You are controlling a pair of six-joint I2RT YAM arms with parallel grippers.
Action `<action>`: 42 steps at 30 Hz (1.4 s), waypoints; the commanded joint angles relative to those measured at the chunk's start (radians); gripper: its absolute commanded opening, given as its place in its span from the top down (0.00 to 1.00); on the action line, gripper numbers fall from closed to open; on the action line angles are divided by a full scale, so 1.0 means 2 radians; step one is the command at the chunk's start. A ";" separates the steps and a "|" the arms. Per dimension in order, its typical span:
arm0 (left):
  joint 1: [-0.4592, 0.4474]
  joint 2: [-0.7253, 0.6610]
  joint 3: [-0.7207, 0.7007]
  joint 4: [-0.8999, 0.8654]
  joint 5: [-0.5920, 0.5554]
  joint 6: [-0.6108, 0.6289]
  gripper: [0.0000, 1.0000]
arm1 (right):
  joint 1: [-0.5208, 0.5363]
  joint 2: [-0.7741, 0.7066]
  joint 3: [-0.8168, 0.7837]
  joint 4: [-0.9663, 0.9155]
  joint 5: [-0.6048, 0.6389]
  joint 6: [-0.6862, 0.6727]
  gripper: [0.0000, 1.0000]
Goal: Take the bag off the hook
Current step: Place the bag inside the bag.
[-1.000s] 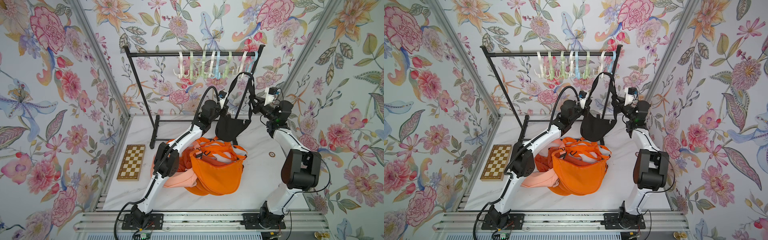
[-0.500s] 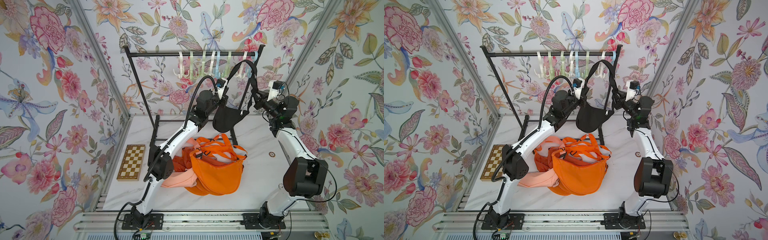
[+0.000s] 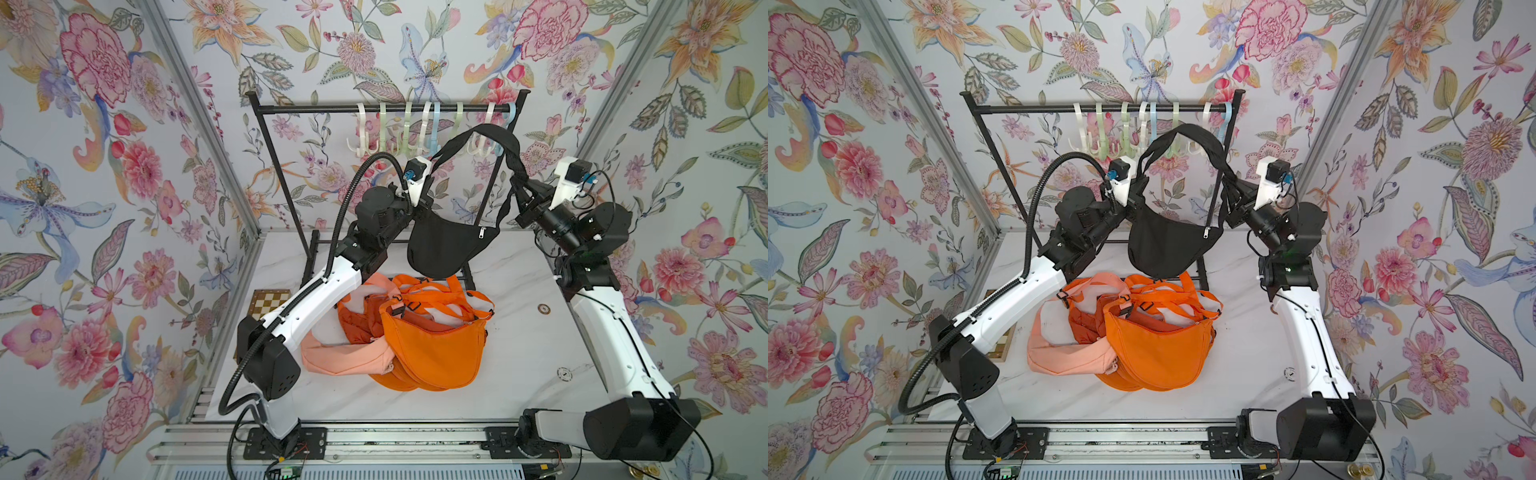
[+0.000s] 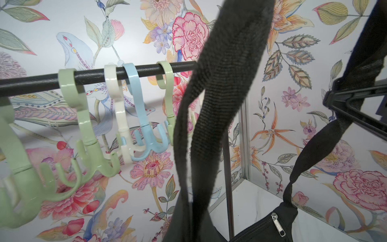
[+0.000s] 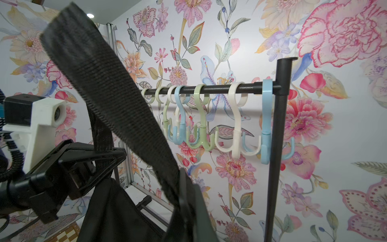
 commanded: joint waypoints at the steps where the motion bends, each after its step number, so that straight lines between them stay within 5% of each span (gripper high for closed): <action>1: -0.007 -0.045 -0.039 -0.003 0.004 0.009 1.00 | 0.012 -0.042 -0.022 -0.056 0.020 -0.008 1.00; 15: -0.086 -0.207 -0.196 -0.057 -0.018 0.023 1.00 | 0.026 -0.239 -0.042 -0.284 0.062 -0.022 1.00; 24: -0.172 -0.230 -0.246 -0.044 -0.056 0.017 1.00 | 0.044 -0.341 -0.012 -0.452 0.207 -0.014 1.00; 31: -0.253 -0.203 -0.268 -0.004 -0.128 0.052 1.00 | 0.069 -0.363 0.056 -0.546 0.293 -0.042 1.00; 42: -0.214 -0.055 -0.296 0.113 -0.078 -0.071 1.00 | 0.083 -0.330 -0.109 -0.521 0.410 -0.036 1.00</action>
